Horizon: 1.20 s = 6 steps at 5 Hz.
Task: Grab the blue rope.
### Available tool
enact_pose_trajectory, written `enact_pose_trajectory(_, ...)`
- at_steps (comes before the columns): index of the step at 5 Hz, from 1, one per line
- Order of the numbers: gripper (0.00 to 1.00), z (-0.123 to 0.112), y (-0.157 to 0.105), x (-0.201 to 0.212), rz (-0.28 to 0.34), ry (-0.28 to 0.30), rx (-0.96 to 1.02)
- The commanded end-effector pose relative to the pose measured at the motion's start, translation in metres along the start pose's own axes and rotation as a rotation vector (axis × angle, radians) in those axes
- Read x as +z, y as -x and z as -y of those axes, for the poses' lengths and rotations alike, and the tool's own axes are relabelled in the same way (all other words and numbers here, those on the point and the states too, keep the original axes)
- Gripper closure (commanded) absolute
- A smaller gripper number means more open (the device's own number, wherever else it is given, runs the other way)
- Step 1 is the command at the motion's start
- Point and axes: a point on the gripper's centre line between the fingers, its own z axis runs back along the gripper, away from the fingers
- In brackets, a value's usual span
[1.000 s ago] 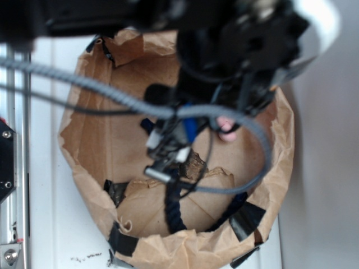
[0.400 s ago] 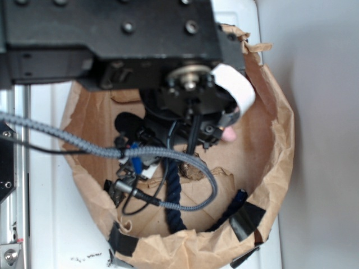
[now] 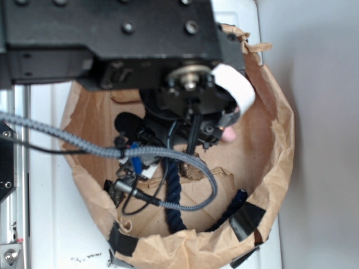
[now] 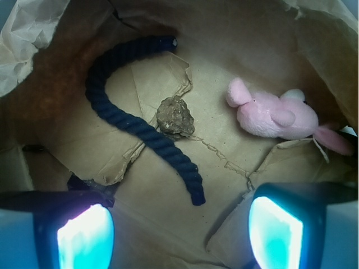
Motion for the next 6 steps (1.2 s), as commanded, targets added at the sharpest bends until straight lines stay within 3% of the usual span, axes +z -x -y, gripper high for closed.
enact_pose_trajectory(1, 0.00, 0.018, -0.024, -0.020, 0.023, -0.097, -0.216)
enact_pose_trajectory(2, 0.00, 0.018, -0.034, -0.041, -0.014, -0.097, -0.275)
enact_pose_trajectory(3, 0.00, 0.082, -0.020, -0.059, -0.048, -0.086, -0.327)
enact_pose_trajectory(4, 0.00, 0.110, -0.011, -0.073, -0.044, -0.103, -0.450)
enact_pose_trajectory(5, 0.00, 0.127, -0.006, -0.075, -0.022, -0.085, -0.516)
enact_pose_trajectory(6, 0.00, 0.127, -0.006, -0.075, -0.022, -0.085, -0.516)
